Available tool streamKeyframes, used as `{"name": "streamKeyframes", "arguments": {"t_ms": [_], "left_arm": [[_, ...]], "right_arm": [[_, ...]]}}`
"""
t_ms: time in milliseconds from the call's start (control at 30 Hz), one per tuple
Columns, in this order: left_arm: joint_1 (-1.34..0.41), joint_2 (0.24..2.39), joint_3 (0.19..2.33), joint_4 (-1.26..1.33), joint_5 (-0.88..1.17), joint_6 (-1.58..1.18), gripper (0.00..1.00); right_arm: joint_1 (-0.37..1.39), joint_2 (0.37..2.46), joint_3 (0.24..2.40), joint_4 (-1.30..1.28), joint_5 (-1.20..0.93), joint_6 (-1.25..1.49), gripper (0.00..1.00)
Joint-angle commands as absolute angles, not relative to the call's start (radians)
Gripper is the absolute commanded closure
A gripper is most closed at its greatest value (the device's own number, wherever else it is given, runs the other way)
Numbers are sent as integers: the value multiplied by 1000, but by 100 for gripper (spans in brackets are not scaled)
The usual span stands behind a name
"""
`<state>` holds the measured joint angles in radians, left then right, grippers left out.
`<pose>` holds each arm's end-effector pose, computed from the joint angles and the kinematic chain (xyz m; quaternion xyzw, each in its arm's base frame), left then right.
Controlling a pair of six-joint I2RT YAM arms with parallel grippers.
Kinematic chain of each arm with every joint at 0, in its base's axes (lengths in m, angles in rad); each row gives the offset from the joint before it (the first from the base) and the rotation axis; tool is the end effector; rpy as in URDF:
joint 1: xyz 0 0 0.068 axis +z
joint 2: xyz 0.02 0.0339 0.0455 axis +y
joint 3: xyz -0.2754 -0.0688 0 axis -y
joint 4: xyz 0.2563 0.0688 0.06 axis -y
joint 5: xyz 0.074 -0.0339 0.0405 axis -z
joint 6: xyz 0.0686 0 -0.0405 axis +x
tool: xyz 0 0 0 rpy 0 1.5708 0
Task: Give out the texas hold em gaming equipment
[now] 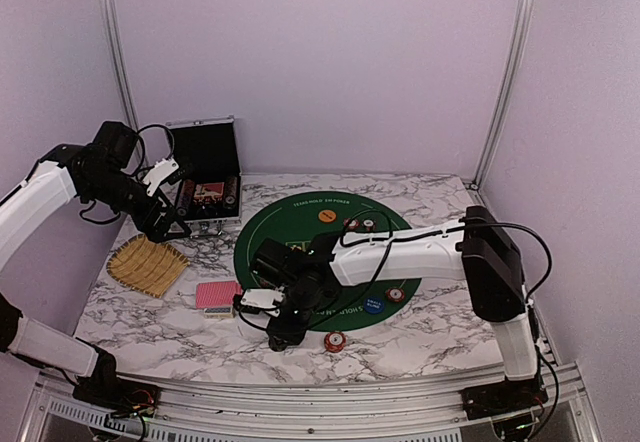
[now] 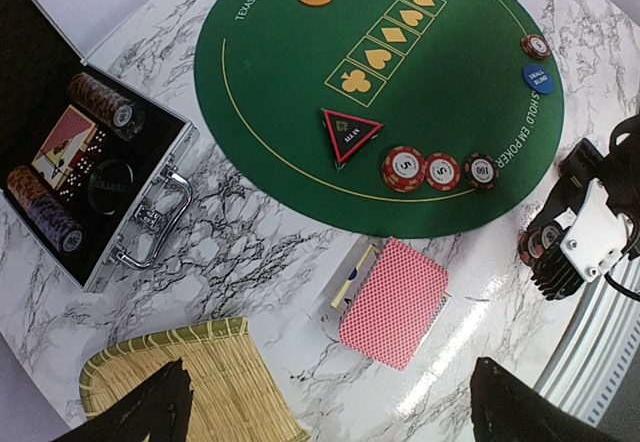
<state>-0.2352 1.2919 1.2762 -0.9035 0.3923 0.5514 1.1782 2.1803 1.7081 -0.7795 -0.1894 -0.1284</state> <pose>0.2708 -0.0919 0.3250 0.4137 0.8344 -0.1329 0.3391 0.1708 0.4462 0.1419 -0.6093 0.7714 0.1600 0.0901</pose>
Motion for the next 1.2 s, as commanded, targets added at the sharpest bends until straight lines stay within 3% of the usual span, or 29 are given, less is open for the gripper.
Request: {"name": "streamKeyframes", "arguments": {"t_ms": [0,433,900,1167], "left_arm": [[-239,1290,1300,-928,409,565,1],[-239,1284,1287,-928,410,573,1],[-239,1285,1269,-933,404,588,1],[-239,1291,1247,-943,388,608,1]], "right_arm": [[1178,2097,1698,-788,-170,-110,69],[979,1891,1401,-710,-95,-6,73],[887,1900,1267,-628,-81,44,73],[885,1905,1250,-624,-78,51,59]]}}
